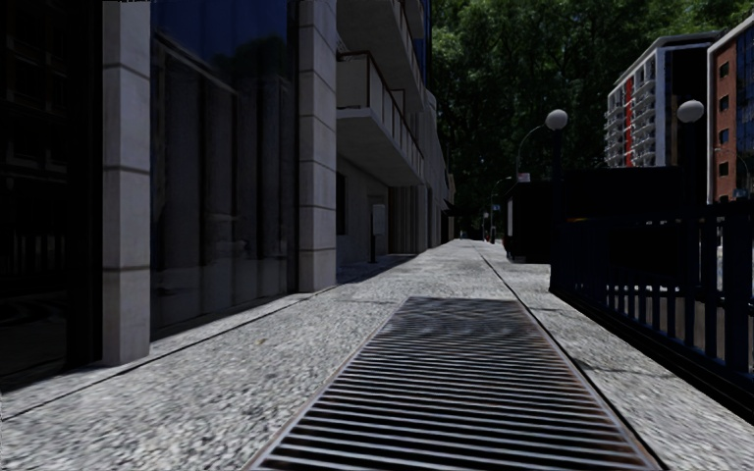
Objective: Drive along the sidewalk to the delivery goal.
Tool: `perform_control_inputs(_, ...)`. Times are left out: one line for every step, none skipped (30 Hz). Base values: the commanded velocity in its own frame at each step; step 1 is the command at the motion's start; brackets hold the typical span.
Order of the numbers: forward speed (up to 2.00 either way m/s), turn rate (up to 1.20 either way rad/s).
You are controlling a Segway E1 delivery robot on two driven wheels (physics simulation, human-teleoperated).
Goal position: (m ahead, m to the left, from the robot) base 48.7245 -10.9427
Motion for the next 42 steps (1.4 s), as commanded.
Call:
perform_control_inputs(2.00,0.00)
perform_control_inputs(2.00,0.00)
perform_control_inputs(2.00,0.00)
perform_control_inputs(2.00,0.00)
perform_control_inputs(2.00,0.00)
perform_control_inputs(2.00,0.00)
perform_control_inputs(2.00,0.00)
perform_control_inputs(2.00,0.00)
perform_control_inputs(2.00,0.00)
perform_control_inputs(2.00,0.00)
perform_control_inputs(2.00,0.00)
perform_control_inputs(2.00,0.00)
perform_control_inputs(2.00,0.00)
perform_control_inputs(2.00,0.00)
perform_control_inputs(2.00,0.00)
perform_control_inputs(2.00,0.00)
perform_control_inputs(2.00,0.00)
perform_control_inputs(2.00,0.00)
perform_control_inputs(2.00,0.00)
perform_control_inputs(2.00,0.00)
perform_control_inputs(2.00,0.00)
perform_control_inputs(2.00,0.00)
perform_control_inputs(2.00,0.00)
perform_control_inputs(2.00,0.00)
perform_control_inputs(2.00,0.00)
perform_control_inputs(2.00,-0.25)
perform_control_inputs(2.00,-0.44)
perform_control_inputs(2.00,-0.44)
perform_control_inputs(2.00,-0.52)
perform_control_inputs(2.00,-0.54)
perform_control_inputs(2.00,-0.55)
perform_control_inputs(2.00,-0.55)
perform_control_inputs(2.00,-0.55)
perform_control_inputs(2.00,-0.55)
perform_control_inputs(2.00,-0.55)
perform_control_inputs(2.00,-0.55)
perform_control_inputs(2.00,-0.55)
perform_control_inputs(2.00,-0.55)
perform_control_inputs(2.00,-0.55)
perform_control_inputs(2.00,-0.55)
perform_control_inputs(2.00,-0.54)
perform_control_inputs(2.00,-0.05)
